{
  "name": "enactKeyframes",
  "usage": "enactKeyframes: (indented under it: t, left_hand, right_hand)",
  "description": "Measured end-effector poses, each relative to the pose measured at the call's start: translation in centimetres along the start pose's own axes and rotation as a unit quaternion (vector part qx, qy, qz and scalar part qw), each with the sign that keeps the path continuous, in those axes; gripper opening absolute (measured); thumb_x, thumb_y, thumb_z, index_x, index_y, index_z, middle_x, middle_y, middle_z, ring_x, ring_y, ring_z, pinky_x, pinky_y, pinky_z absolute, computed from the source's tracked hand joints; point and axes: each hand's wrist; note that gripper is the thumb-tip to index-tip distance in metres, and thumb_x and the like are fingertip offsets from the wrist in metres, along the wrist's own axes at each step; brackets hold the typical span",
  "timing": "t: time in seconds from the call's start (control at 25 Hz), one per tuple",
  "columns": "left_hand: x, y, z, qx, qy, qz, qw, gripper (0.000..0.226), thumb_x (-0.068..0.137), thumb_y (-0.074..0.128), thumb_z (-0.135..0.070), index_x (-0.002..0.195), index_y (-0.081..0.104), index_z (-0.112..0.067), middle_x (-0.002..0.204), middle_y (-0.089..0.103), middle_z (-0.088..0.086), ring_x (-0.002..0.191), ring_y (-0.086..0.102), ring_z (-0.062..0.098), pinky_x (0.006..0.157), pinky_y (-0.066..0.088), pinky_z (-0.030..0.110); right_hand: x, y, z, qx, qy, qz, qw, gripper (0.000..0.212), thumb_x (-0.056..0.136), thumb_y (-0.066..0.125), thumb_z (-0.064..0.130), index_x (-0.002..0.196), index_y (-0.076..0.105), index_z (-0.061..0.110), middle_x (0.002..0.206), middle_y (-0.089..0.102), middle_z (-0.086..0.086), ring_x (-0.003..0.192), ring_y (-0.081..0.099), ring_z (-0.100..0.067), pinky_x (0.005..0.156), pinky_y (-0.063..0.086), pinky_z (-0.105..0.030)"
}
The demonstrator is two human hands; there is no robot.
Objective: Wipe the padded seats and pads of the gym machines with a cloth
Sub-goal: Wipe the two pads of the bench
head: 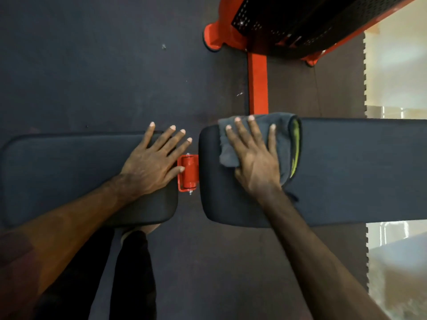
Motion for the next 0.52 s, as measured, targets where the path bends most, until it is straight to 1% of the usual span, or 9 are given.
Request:
enactKeyframes:
  t: [0.08,0.12,0.16,0.24,0.28,0.36,0.4,0.44,0.52]
  left_hand:
    - [-1.4,-0.2,0.8,0.007,-0.008,0.0,1.0,0.075,0.109,0.021,-0.062,0.168,0.023,-0.014,0.175,0.014,0.015,0.163,0.009,0.033,0.125,0.008,0.071]
    - [-2.0,-0.3,1.2,0.014,-0.009,0.002,1.0,0.075,0.109,0.022,-0.062,0.167,0.026,-0.014,0.175,0.013,0.015,0.163,0.007,0.033,0.124,0.008,0.072]
    - [-2.4,-0.5,1.4,0.022,-0.007,0.004,1.0,0.074,0.11,0.023,-0.062,0.166,0.028,-0.014,0.176,0.013,0.015,0.164,0.006,0.033,0.124,0.008,0.073]
    - [-3.1,-0.7,1.6,0.037,0.001,0.001,0.999,0.073,0.11,0.026,-0.061,0.165,0.03,-0.014,0.176,0.014,0.015,0.164,0.005,0.034,0.123,0.009,0.073]
    - [-3.2,-0.8,1.6,0.041,0.003,-0.007,0.999,0.072,0.11,0.028,-0.06,0.165,0.032,-0.014,0.175,0.015,0.015,0.163,0.006,0.034,0.123,0.01,0.073]
    - [-3.0,-0.7,1.7,0.038,0.002,-0.025,0.999,0.07,0.11,0.031,-0.059,0.164,0.036,-0.014,0.175,0.018,0.015,0.163,0.008,0.034,0.123,0.011,0.073]
    - [-2.9,-0.7,1.7,0.035,0.001,-0.029,0.999,0.069,0.11,0.031,-0.059,0.164,0.036,-0.015,0.175,0.019,0.014,0.163,0.008,0.034,0.123,0.011,0.073]
    - [-3.0,-0.6,1.6,0.036,0.0,-0.027,0.999,0.07,0.11,0.029,-0.059,0.164,0.035,-0.015,0.175,0.018,0.014,0.163,0.007,0.034,0.124,0.01,0.072]
    - [-3.1,-0.6,1.6,0.036,0.002,-0.019,0.999,0.07,0.11,0.025,-0.06,0.165,0.033,-0.016,0.175,0.017,0.013,0.164,0.006,0.033,0.124,0.009,0.072]
  right_hand:
    - [-0.8,-0.4,-0.9,0.003,0.085,-0.02,0.996,0.091,0.08,0.059,0.017,0.166,0.027,0.022,0.175,0.016,0.0,0.163,0.003,-0.029,0.125,0.003,-0.068]
    - [-2.5,-0.5,-0.2,0.004,0.119,-0.018,0.993,0.093,0.079,0.057,0.017,0.166,0.025,0.023,0.176,0.013,0.0,0.163,0.001,-0.029,0.126,0.002,-0.068]
    - [-4.6,-0.4,0.9,0.002,0.135,-0.007,0.991,0.096,0.077,0.058,0.018,0.167,0.023,0.023,0.176,0.01,0.001,0.163,0.0,-0.029,0.126,0.001,-0.068]
    - [-7.7,0.0,3.5,0.005,0.115,0.022,0.993,0.102,0.072,0.064,0.019,0.166,0.026,0.023,0.176,0.01,0.0,0.163,0.001,-0.031,0.125,0.003,-0.069]
    - [-7.7,0.4,4.3,0.012,0.075,0.034,0.997,0.103,0.072,0.068,0.019,0.166,0.027,0.022,0.176,0.011,-0.001,0.163,0.001,-0.032,0.125,0.005,-0.07]
    - [-4.2,0.9,4.3,0.008,-0.04,0.046,0.998,0.103,0.074,0.072,0.021,0.166,0.026,0.021,0.176,0.012,-0.003,0.163,0.001,-0.032,0.124,0.006,-0.07]
    - [-2.0,0.7,3.7,0.0,-0.071,0.053,0.996,0.102,0.075,0.071,0.022,0.166,0.025,0.021,0.176,0.013,-0.003,0.163,0.002,-0.032,0.125,0.006,-0.069]
    - [-0.2,0.5,2.9,-0.009,-0.071,0.044,0.996,0.099,0.077,0.069,0.021,0.166,0.026,0.021,0.176,0.014,-0.002,0.163,0.003,-0.031,0.125,0.005,-0.068]
    - [0.4,0.0,1.2,-0.004,0.006,0.014,1.0,0.091,0.082,0.061,0.02,0.166,0.026,0.022,0.175,0.016,-0.001,0.163,0.004,-0.03,0.126,0.003,-0.067]
Point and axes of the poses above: each hand's wrist, its own x-axis towards the middle knuckle, its own y-axis out of the palm, z = x × y
